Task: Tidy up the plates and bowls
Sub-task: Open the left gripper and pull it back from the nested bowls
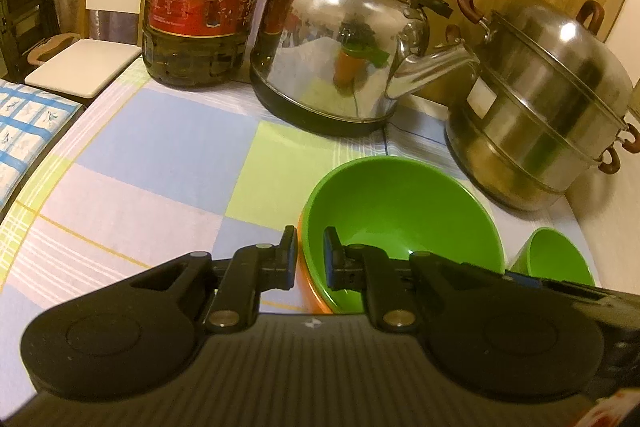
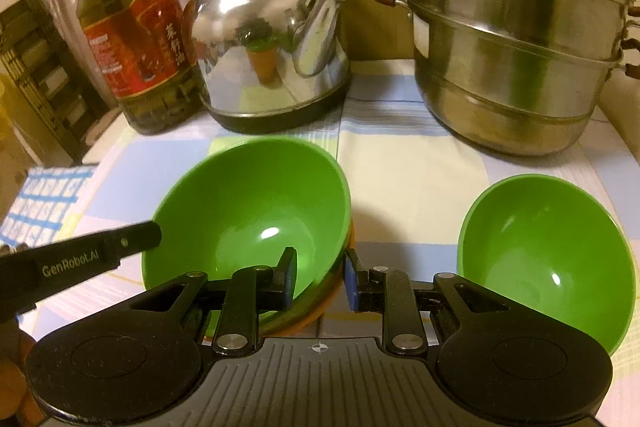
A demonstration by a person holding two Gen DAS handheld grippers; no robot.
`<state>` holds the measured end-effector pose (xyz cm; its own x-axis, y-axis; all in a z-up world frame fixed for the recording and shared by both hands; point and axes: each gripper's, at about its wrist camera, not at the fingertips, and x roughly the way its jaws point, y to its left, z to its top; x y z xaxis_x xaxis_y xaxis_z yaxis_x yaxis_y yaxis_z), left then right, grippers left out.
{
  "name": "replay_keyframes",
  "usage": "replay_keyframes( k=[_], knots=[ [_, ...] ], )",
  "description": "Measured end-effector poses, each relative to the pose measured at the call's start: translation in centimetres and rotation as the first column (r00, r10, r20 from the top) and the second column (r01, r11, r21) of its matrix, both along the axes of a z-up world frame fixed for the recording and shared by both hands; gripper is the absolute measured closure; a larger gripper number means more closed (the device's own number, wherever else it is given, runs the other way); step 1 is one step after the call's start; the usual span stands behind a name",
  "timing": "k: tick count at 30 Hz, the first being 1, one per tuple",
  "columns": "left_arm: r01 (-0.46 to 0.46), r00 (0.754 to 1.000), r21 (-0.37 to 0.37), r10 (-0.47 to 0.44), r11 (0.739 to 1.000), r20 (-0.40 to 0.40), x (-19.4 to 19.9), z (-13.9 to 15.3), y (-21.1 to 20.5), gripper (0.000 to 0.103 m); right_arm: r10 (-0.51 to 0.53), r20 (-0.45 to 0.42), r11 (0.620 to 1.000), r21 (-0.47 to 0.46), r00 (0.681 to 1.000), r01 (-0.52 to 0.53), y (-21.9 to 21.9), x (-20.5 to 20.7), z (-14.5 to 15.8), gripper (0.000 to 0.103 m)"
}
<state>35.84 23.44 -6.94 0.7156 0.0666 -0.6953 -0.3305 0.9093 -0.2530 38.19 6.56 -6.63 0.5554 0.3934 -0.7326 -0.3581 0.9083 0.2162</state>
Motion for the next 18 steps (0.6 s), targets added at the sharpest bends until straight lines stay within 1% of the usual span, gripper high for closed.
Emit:
replay_keyframes(
  k=[2,5,8,9,10,11,12,18],
  knots=[
    [-0.006,1.000,-0.003,0.006,1.000,0.004,-0.1,0.1,0.1,0.091,-0.019,0.001,0.999,0.028,1.000,0.019,-0.4,0.1,0.4,0.078],
    [-0.013,1.000,-0.008,0.013,1.000,0.012,-0.3,0.2,0.3,0.091,-0.054,0.004,0.994,0.094,0.999,0.054,-1.3,0.3,1.0,0.078],
    [-0.015,1.000,-0.007,0.015,1.000,0.018,-0.4,0.3,0.4,0.091,-0.085,0.011,0.989,0.125,0.996,0.083,-1.9,0.5,1.4,0.078],
    [-0.016,1.000,-0.008,0.016,1.000,0.018,-0.4,0.4,0.4,0.091,-0.093,0.005,0.987,0.133,0.996,0.091,-2.1,0.6,1.4,0.080],
    [-0.015,1.000,-0.008,0.015,1.000,0.019,-0.5,0.4,0.4,0.091,-0.099,-0.002,0.986,0.137,0.995,0.098,-2.2,0.8,1.3,0.089],
    [-0.016,1.000,-0.007,0.016,1.000,0.019,-0.5,0.4,0.3,0.091,-0.104,-0.011,0.984,0.141,0.995,0.105,-2.3,0.9,1.2,0.094],
    [-0.017,1.000,-0.007,0.017,1.000,0.019,-0.5,0.4,0.3,0.091,-0.107,-0.023,0.984,0.141,0.994,0.109,-2.4,1.1,1.0,0.096],
    [-0.014,1.000,-0.011,0.015,1.000,0.025,-0.6,0.5,0.3,0.091,-0.109,-0.055,0.984,0.136,0.993,0.115,-2.4,1.5,0.2,0.096]
  ],
)
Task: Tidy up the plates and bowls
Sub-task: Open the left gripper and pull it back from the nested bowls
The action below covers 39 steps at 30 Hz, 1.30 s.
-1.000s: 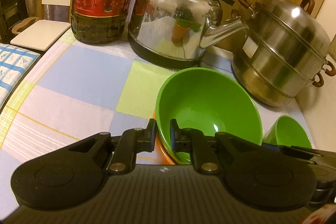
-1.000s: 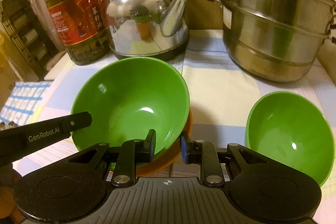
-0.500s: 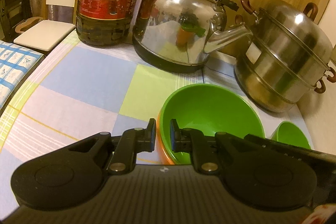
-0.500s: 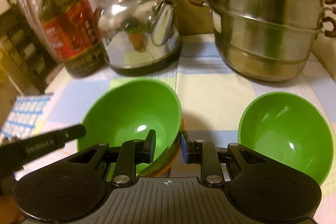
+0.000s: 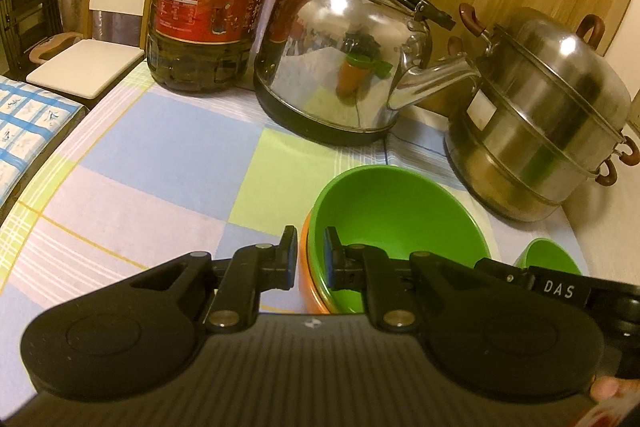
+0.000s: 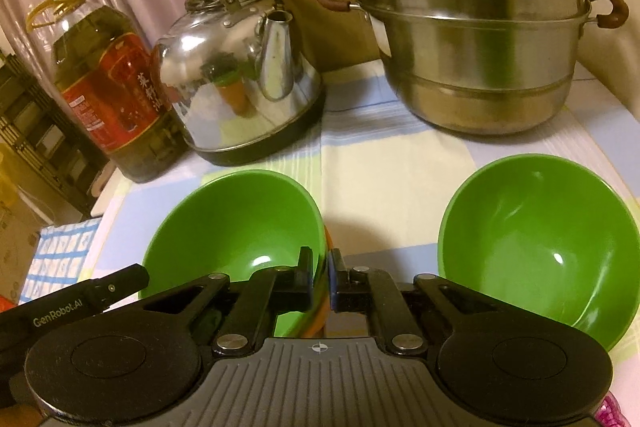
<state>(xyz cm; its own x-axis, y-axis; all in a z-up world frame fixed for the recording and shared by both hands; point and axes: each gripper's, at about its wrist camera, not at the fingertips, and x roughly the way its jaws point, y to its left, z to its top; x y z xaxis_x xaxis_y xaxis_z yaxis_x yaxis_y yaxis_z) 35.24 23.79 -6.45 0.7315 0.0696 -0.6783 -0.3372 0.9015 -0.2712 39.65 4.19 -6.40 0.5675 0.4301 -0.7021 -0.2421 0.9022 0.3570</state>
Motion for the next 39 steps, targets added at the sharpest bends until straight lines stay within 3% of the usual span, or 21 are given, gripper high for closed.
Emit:
replay_keyframes(
  k=[8,13,20,28,39],
  knots=[
    [0.018,1.000,-0.007,-0.018,1.000,0.017,-0.4,0.8,-0.8,0.091,0.004,0.040,1.000,0.003,0.999,-0.004,-0.6,-1.0,1.0,0.093],
    [0.048,0.998,0.026,-0.049,0.998,0.038,-1.2,1.8,-2.1,0.091,0.009,0.079,1.000,-0.001,0.997,-0.009,-1.4,-2.3,2.0,0.066],
    [0.088,0.994,0.076,-0.092,0.993,0.051,-2.5,3.2,-4.2,0.091,-0.021,0.127,1.000,0.001,0.992,0.021,-4.4,-5.1,3.3,0.065],
    [0.118,0.992,0.070,-0.122,0.990,0.041,-5.9,4.3,-7.5,0.089,-0.084,0.128,0.996,-0.017,0.988,0.087,-8.5,-8.7,3.9,0.064],
    [0.179,0.984,0.053,-0.179,0.982,-0.014,-10.9,4.7,-12.6,0.072,-0.160,0.098,0.985,-0.046,0.982,0.165,-14.2,-14.7,5.0,0.059]
  ],
)
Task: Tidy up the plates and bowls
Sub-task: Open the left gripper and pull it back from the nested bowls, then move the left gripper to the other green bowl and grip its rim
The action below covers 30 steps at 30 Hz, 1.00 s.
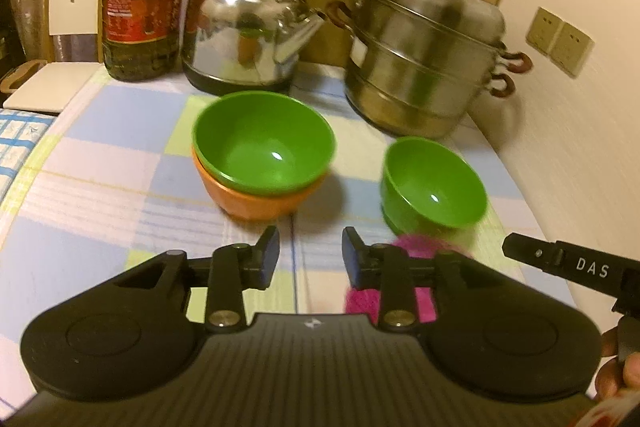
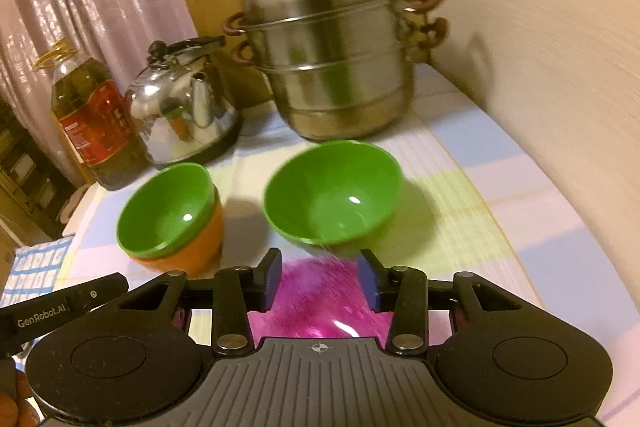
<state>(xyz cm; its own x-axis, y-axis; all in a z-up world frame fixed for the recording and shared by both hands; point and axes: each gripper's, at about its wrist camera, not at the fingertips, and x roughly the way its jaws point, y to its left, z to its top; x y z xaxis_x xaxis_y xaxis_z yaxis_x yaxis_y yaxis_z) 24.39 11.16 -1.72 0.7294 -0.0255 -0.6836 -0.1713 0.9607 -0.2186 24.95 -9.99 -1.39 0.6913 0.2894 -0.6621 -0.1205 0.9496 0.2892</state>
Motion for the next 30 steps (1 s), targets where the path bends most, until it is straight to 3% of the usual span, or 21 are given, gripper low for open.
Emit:
replay_keyframes(
  k=[17,30],
  knots=[
    [0.080,0.997,-0.014,-0.080,0.997,0.009,-4.2,2.7,-5.1,0.068,-0.080,-0.041,0.997,0.011,0.996,0.080,-6.2,-6.6,2.8,0.053],
    [0.117,0.993,-0.029,-0.118,0.993,-0.009,-2.2,2.5,-6.2,0.067,-0.066,-0.080,0.998,0.020,0.995,0.068,-6.2,-5.4,1.8,0.053]
  ],
)
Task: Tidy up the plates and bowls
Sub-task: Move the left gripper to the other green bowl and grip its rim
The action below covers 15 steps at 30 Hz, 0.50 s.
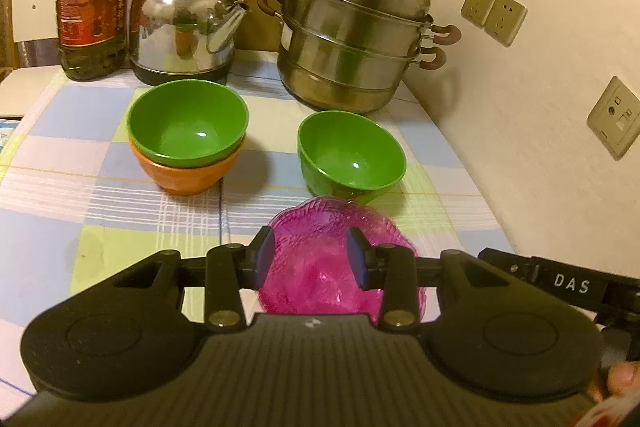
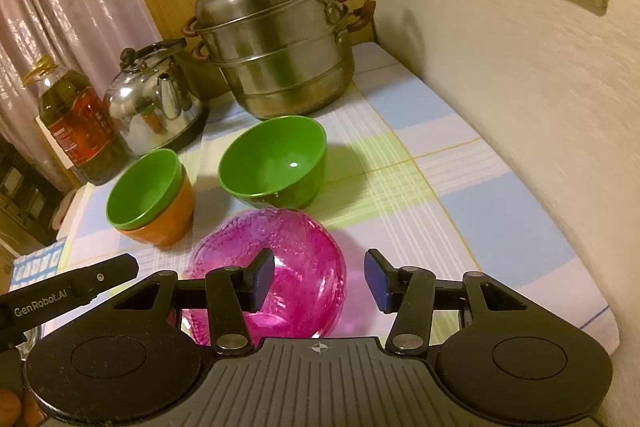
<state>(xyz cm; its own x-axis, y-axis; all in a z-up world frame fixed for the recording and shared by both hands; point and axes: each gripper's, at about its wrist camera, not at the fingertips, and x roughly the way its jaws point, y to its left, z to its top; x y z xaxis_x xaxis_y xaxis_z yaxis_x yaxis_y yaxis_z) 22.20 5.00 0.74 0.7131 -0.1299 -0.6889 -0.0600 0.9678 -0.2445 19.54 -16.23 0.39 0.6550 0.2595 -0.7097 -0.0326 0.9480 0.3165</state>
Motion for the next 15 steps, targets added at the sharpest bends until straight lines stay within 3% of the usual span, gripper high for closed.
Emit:
replay_keyframes(
  k=[15],
  knots=[
    [0.028,0.998,-0.011,-0.028,1.000,-0.050,9.9,-3.9,-0.4,0.063,-0.020,-0.001,0.997,0.072,1.000,0.020,-1.3,8.8,-3.6,0.053]
  ],
)
